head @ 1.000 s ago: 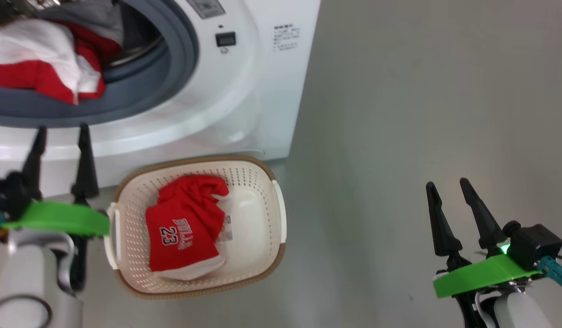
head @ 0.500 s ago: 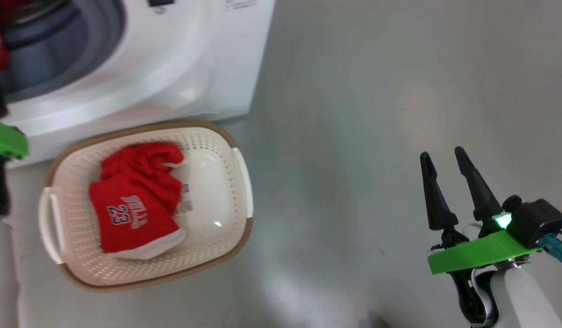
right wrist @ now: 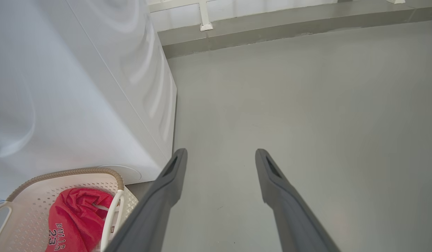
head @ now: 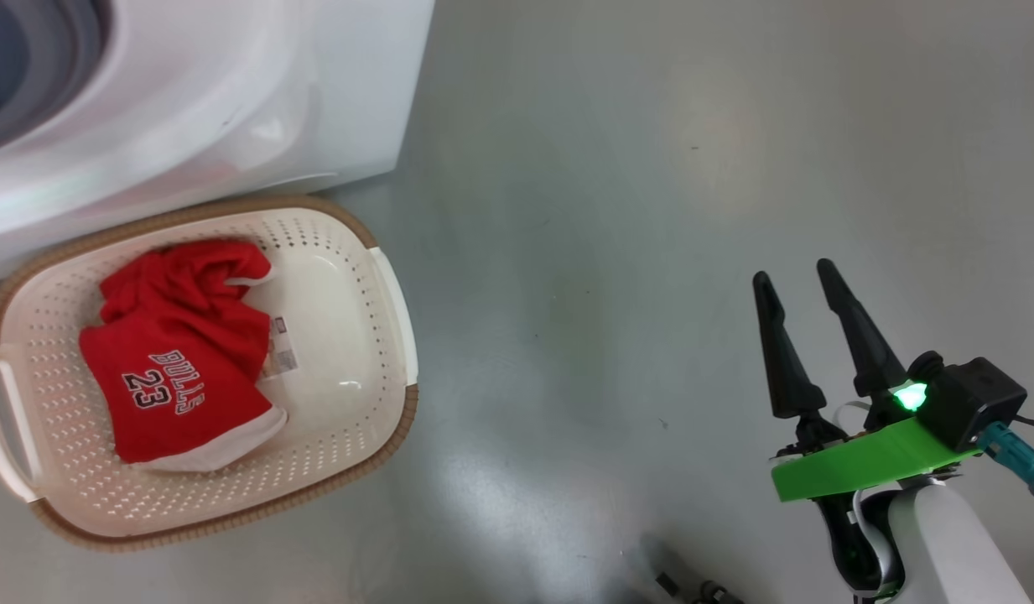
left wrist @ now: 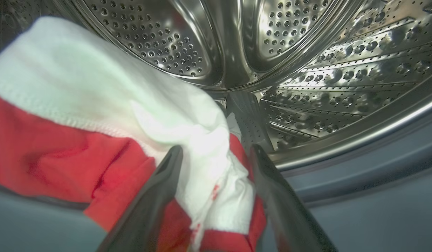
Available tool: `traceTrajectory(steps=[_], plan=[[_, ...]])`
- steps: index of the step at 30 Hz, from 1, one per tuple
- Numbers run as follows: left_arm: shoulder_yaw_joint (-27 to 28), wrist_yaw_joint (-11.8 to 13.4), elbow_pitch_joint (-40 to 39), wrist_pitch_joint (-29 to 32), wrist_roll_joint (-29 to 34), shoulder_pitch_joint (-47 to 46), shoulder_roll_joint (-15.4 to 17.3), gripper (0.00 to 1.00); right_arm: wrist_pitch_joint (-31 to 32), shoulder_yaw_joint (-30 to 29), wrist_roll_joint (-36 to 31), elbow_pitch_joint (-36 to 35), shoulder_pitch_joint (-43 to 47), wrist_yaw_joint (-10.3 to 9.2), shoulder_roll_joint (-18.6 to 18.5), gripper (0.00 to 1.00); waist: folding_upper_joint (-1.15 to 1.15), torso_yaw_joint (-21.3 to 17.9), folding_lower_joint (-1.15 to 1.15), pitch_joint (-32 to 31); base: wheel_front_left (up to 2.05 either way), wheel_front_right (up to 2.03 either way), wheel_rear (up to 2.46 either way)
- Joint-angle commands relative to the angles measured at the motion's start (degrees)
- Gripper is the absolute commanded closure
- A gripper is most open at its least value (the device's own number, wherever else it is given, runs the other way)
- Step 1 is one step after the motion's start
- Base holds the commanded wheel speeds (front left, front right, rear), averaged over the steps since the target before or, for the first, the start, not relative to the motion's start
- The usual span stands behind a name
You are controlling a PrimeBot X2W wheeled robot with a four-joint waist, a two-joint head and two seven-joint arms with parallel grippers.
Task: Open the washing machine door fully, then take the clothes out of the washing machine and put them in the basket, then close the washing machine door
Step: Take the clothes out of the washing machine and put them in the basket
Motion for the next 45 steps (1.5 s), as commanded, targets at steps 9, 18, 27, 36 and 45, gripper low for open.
traceTrajectory(steps=[9, 18, 27, 36, 45], plan=[[-0.07, 2.14, 2.20, -0.28, 2.16, -1.61, 4.66, 0.41, -0.37, 2.26, 0.44, -1.40, -0.08, 0.28, -0.67, 0.00, 0.00, -0.80, 0.00, 0.48, 0.00, 0.00, 0.00], [-1.42, 2.59, 3.20, -0.28, 2.98, -1.79, 4.76, 1.00, -0.37, 2.15, 0.38, -1.33, -0.23, 0.28, -0.67, 0.00, 0.00, -0.30, 0.00, 0.14, 0.00, 0.00, 0.00], [-1.84, 2.18, 1.23, -0.28, 2.26, -0.86, 3.34, 1.00, -0.37, 1.92, -0.06, -1.14, -0.45, 0.28, -0.67, 0.00, 0.00, 0.86, 0.00, -0.86, 0.00, 0.00, 0.00], [0.29, 0.14, -8.04, -0.28, -0.32, 3.91, -0.69, 1.00, -0.37, 1.28, -0.40, -0.33, -0.56, 0.28, -0.67, 0.00, 0.00, 3.01, 0.00, -4.14, 0.00, 0.00, 0.00], [4.15, -1.94, -19.70, -0.28, -2.23, 12.14, -6.57, 1.00, -0.37, 0.03, -0.85, 0.40, 0.11, 0.28, -0.67, 0.00, 0.00, 5.83, 0.00, -8.02, 0.00, 0.00, 0.00]])
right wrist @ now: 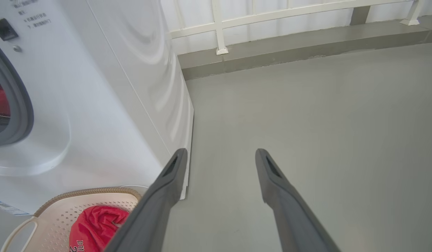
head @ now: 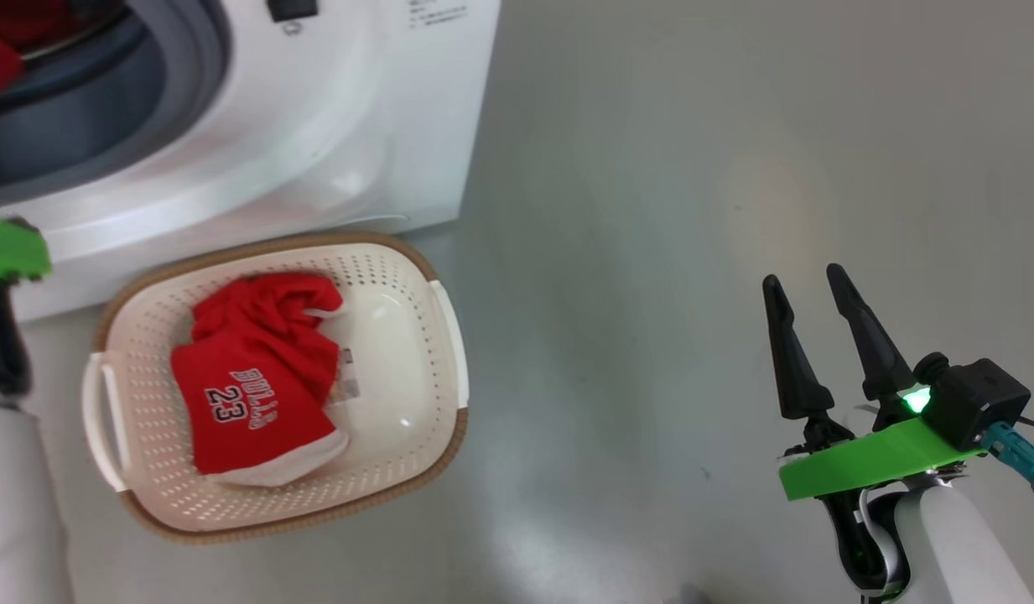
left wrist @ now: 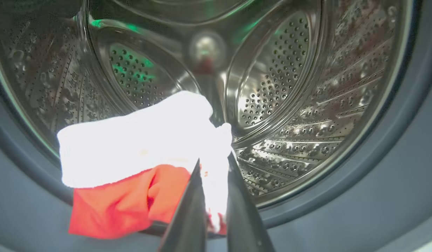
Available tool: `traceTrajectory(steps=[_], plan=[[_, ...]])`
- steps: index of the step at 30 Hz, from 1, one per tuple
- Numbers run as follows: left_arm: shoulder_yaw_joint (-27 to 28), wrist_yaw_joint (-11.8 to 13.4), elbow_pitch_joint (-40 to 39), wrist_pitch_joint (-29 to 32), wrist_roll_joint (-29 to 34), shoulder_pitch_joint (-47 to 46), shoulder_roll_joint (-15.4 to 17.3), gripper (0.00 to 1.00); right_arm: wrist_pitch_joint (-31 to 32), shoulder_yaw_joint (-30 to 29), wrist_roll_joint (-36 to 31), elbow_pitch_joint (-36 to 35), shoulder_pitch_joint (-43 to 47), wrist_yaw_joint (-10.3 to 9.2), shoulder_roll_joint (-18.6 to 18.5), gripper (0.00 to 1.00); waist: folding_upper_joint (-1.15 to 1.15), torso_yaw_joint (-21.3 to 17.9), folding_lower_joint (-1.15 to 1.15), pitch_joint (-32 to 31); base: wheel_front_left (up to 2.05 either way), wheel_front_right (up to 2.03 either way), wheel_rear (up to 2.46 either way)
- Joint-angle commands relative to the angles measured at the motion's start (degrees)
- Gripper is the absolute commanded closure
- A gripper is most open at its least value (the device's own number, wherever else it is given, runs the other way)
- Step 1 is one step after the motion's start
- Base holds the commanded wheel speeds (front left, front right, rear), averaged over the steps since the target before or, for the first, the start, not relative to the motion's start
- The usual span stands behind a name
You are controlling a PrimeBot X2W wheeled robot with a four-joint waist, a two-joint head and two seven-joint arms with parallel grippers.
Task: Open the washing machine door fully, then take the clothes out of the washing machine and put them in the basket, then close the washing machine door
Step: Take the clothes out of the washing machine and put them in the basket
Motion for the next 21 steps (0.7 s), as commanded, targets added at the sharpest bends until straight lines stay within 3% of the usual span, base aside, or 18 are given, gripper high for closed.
traceTrajectory(steps=[1, 10, 16, 21], plan=[[1.50, -0.39, -2.64, -0.23, -0.56, 2.45, 1.71, 1.00, -0.37, 0.84, -0.16, -0.99, 0.39, 0.28, -0.63, 0.00, 0.00, 1.70, 0.00, -1.86, 0.00, 0.00, 0.00], [2.87, -1.26, -13.67, -0.23, -1.77, 13.65, -4.30, 1.00, -0.37, 0.01, 0.28, -0.25, 2.38, 0.28, -0.63, 0.00, 0.00, 4.28, 0.00, -5.27, 0.00, 0.00, 0.00], [-0.03, -1.29, -19.66, -0.23, -2.76, 20.97, -5.67, 1.00, -0.37, -0.31, 0.33, 0.18, 3.24, 0.28, -0.63, 0.00, 0.00, 5.06, 0.00, -7.15, 0.00, 0.00, 0.00], [0.98, -1.30, -26.68, -0.23, -3.64, 26.20, -6.82, 1.00, -0.37, -0.71, 0.30, 0.40, 3.95, 0.28, -0.63, 0.00, 0.00, 5.53, 0.00, -8.36, 0.00, 0.00, 0.00]])
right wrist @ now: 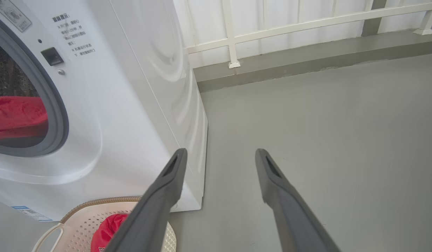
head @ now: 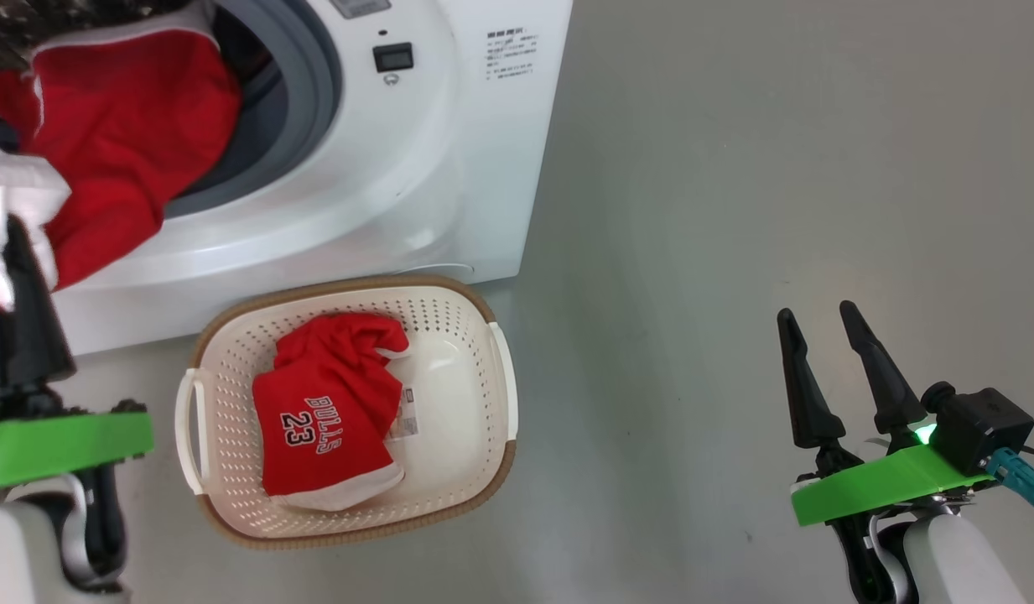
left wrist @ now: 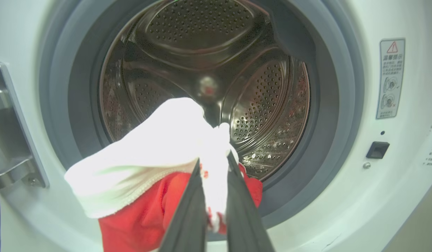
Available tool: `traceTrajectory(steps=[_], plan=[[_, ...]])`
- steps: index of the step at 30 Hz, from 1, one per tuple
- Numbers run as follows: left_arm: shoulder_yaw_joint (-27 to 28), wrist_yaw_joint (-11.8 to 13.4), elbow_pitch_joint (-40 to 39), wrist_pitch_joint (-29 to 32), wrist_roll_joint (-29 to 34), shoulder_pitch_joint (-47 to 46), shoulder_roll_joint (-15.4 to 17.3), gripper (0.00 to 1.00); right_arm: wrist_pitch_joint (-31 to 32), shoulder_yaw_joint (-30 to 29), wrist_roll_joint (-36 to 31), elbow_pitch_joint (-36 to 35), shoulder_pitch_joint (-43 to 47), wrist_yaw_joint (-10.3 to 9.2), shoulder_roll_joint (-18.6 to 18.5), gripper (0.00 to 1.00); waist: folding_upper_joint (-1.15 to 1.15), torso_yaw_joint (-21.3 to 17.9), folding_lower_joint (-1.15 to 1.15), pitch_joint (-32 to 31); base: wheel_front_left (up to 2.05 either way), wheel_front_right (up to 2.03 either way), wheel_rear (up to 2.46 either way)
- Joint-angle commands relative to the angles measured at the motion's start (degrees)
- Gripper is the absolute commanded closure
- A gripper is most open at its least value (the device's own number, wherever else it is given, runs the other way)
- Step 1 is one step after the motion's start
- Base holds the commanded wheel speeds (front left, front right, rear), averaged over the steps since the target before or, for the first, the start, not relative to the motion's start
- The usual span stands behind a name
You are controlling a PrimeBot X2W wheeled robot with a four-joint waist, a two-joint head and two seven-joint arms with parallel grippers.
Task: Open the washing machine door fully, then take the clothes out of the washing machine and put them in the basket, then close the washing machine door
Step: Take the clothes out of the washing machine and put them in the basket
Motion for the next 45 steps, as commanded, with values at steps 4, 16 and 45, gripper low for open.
traceTrajectory(steps=[4, 16, 45], plan=[[2.98, -0.31, -7.91, -0.23, -0.92, 3.28, 0.88, 1.00, -0.37, 1.13, 0.30, -1.13, 1.18, 0.28, -0.57, 0.00, 0.00, 0.17, 0.00, -0.80, 0.00, 0.00, 0.00], [-0.45, 0.19, -12.24, -0.23, -3.22, 7.07, 0.82, 1.00, -0.37, 1.36, 0.35, -0.96, 1.42, 0.28, -0.57, 0.00, 0.00, -0.17, 0.00, -0.99, 0.00, 0.00, 0.00], [-9.53, -0.31, 29.11, -0.23, -0.69, -7.88, 3.65, 1.00, -0.37, 3.20, 2.85, -2.83, -4.94, 0.28, -0.57, 0.00, 0.00, -3.66, 0.00, 12.94, 0.00, 0.00, 0.00]])
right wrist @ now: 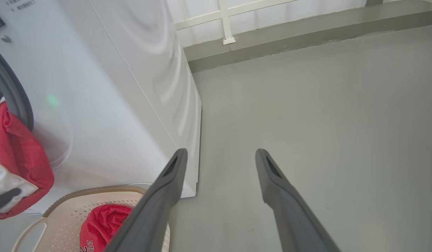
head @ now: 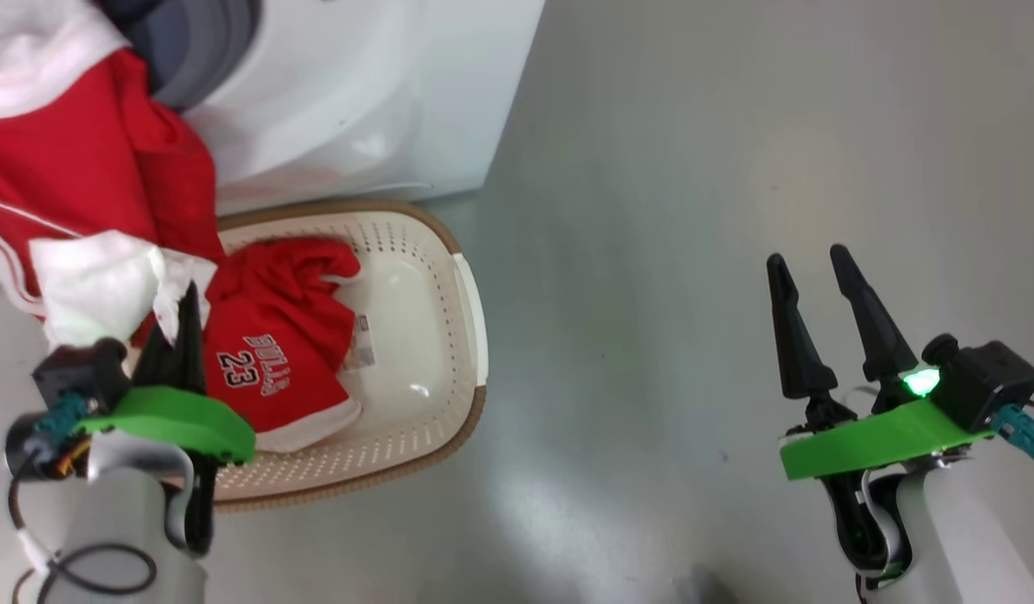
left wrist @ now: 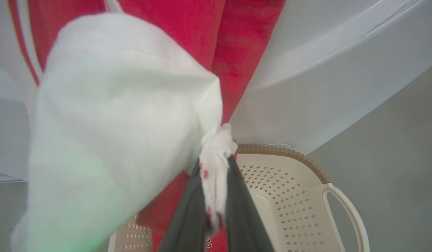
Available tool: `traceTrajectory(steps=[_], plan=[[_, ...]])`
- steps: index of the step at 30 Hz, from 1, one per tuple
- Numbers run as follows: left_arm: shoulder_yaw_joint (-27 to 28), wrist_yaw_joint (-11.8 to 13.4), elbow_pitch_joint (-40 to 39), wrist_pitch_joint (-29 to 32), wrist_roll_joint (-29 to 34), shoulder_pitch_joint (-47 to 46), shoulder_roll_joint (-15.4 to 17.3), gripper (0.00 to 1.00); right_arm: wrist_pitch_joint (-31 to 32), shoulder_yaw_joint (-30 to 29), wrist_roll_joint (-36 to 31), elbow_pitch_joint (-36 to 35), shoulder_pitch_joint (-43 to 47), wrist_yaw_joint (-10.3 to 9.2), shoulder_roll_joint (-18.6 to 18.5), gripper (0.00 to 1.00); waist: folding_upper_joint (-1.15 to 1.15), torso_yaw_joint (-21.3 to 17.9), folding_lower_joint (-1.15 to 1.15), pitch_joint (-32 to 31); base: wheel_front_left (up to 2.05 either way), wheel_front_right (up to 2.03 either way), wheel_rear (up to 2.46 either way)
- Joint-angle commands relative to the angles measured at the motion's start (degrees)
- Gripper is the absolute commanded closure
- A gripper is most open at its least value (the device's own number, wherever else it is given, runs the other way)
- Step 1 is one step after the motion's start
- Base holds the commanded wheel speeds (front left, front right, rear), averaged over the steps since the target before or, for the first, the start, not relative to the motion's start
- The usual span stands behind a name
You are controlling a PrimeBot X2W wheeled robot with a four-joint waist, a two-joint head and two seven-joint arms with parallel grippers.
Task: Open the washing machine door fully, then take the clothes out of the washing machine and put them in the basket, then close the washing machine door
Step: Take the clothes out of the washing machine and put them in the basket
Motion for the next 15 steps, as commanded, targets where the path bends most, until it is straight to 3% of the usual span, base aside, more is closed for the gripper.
traceTrajectory(steps=[1, 7, 9, 10, 13, 15], plan=[[1.11, -0.31, 0.62, -0.29, 0.84, -1.28, 2.08, 1.00, -0.37, 1.49, 0.30, -1.50, -0.68, 0.28, -0.53, 0.00, 0.00, -1.18, 0.00, 2.80, 0.00, 0.00, 0.00], [1.09, -0.31, 6.00, -0.29, 2.38, -6.46, 3.44, 1.00, -0.37, 1.98, 0.24, -1.91, -2.58, 0.28, -0.53, 0.00, 0.00, -1.90, 0.00, 5.74, 0.00, 0.00, 0.00], [1.02, -0.31, 7.33, -0.29, 2.82, -7.77, 3.68, 0.84, -0.37, 2.00, 0.23, -1.98, -2.97, 0.28, -0.53, 0.00, 0.00, -2.04, 0.00, 6.16, 0.00, 0.00, 0.00], [1.07, -0.31, 7.74, -0.29, 2.99, -8.34, 3.73, 0.67, -0.37, 2.02, 0.22, -2.01, -3.13, 0.28, -0.53, 0.00, 0.00, -2.08, 0.00, 6.35, 0.00, 0.00, 0.00], [1.38, -0.31, 8.92, -0.29, 2.99, -9.95, 4.18, 0.53, -0.37, 2.15, 0.22, -2.10, -3.54, 0.28, -0.53, 0.00, 0.00, -2.25, 0.00, 6.90, 0.00, 0.00, 0.00], [1.73, -0.31, 9.24, -0.29, 2.93, -10.62, 4.30, 0.26, -0.37, 2.16, 0.25, -2.06, -3.71, 0.28, -0.53, 0.00, 0.00, -2.28, 0.00, 7.05, 0.00, 0.00, 0.00]])
